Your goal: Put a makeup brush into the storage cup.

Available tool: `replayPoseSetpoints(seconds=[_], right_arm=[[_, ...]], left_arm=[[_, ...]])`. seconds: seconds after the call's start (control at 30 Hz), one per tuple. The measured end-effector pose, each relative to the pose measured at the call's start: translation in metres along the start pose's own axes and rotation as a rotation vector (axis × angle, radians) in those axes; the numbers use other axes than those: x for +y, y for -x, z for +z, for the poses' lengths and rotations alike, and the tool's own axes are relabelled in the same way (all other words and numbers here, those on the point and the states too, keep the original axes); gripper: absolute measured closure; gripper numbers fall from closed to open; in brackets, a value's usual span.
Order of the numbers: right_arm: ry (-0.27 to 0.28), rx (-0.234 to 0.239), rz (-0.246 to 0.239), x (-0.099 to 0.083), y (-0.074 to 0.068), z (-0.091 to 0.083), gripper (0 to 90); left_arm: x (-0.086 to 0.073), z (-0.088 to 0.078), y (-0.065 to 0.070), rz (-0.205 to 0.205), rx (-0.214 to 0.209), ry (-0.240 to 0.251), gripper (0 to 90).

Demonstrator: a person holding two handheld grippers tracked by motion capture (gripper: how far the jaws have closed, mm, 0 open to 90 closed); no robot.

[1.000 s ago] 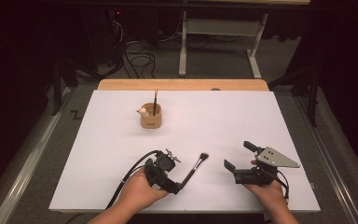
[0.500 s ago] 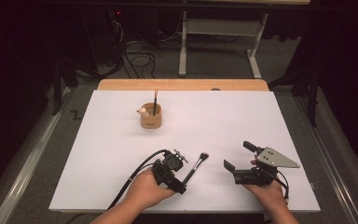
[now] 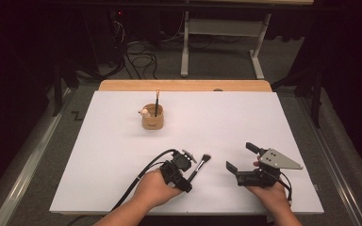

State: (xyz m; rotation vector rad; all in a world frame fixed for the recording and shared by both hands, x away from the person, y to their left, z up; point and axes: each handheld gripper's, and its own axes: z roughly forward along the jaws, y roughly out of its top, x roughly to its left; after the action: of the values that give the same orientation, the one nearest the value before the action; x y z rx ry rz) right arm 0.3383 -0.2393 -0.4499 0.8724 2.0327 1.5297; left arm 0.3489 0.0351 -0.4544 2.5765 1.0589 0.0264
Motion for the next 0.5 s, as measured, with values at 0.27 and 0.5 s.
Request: replayPoseSetpoints(seconds=[0.27,0.5], right_arm=[[0.002,0.0,0.002,0.0,0.0,0.0,0.9],[0.004,-0.004,0.004,0.0,0.0,-0.001,0.9]], left_arm=[[0.008,0.002,0.002,0.004,-0.006,-0.008,44.2],[0.015,0.005,0.004,0.017,-0.002,-0.023,46.2]])
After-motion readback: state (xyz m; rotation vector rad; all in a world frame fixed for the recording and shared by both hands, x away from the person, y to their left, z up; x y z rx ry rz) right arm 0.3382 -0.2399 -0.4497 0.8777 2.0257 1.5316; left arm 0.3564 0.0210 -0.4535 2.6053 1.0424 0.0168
